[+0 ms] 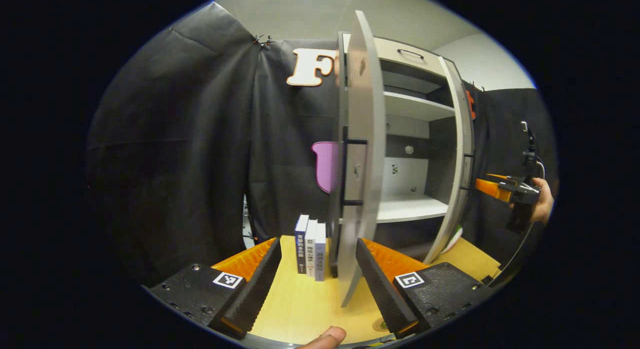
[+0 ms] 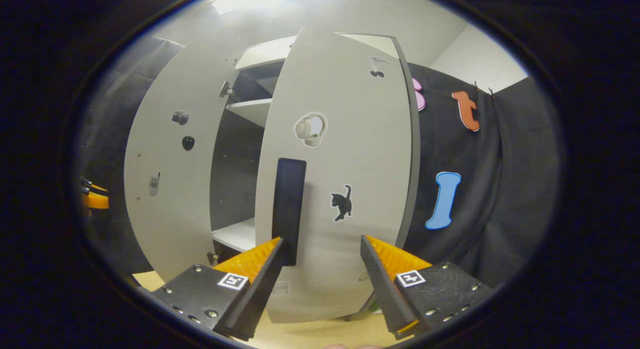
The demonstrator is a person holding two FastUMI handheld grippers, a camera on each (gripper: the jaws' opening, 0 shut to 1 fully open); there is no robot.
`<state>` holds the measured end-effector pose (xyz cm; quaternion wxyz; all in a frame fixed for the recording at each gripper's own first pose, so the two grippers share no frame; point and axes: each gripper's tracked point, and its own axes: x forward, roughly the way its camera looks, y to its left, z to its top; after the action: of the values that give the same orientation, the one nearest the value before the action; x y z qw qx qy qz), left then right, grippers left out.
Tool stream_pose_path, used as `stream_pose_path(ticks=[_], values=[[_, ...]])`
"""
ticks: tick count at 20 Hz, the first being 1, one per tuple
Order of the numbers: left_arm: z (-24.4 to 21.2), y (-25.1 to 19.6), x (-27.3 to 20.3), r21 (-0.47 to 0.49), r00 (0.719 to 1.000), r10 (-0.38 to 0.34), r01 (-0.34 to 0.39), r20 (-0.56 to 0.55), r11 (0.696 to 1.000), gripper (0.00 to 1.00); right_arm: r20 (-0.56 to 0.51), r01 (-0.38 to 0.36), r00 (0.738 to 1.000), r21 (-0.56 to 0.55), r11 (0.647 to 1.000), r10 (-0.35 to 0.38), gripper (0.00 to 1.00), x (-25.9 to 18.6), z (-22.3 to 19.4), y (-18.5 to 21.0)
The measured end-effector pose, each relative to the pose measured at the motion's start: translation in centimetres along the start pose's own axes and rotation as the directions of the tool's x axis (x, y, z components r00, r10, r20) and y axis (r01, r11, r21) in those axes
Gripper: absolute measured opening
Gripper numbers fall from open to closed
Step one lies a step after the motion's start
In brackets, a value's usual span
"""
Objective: Grasp the bottle in the cabinet with the left hand and place it on the coaster, then close the right door with the right hand and the left door with the left hand.
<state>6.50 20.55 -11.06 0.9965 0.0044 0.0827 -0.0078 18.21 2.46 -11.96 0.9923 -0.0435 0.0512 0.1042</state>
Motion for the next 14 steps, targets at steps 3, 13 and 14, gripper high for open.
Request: stream_pose_path(ticks=[3, 13, 14], values=[[1.4, 1.9, 1.7, 0.006, 1.0, 0.02, -0.02, 0.019, 1.0, 0.95, 0.001, 0.011, 1.0, 0.018, 1.0, -0.011, 0.93, -0.2, -0.2, 0.0], [3.8, -0.1, 8.4, -0.064, 0.997, -0.038, 0.042, 0.067, 0.997, 0.94, 0.03, 0.037, 0.999, 0.029, 0.999, -0.038, 0.93, -6.7, -0.7, -0.3], [3.9, 0.0, 8.2, -0.037, 0.996, -0.029, 0.032, 0.084, 0.999, 0.9, 0.025, 0.05, 0.998, 0.031, 0.998, -0.051, 0.92, -8.1, -1.1, -0.7]])
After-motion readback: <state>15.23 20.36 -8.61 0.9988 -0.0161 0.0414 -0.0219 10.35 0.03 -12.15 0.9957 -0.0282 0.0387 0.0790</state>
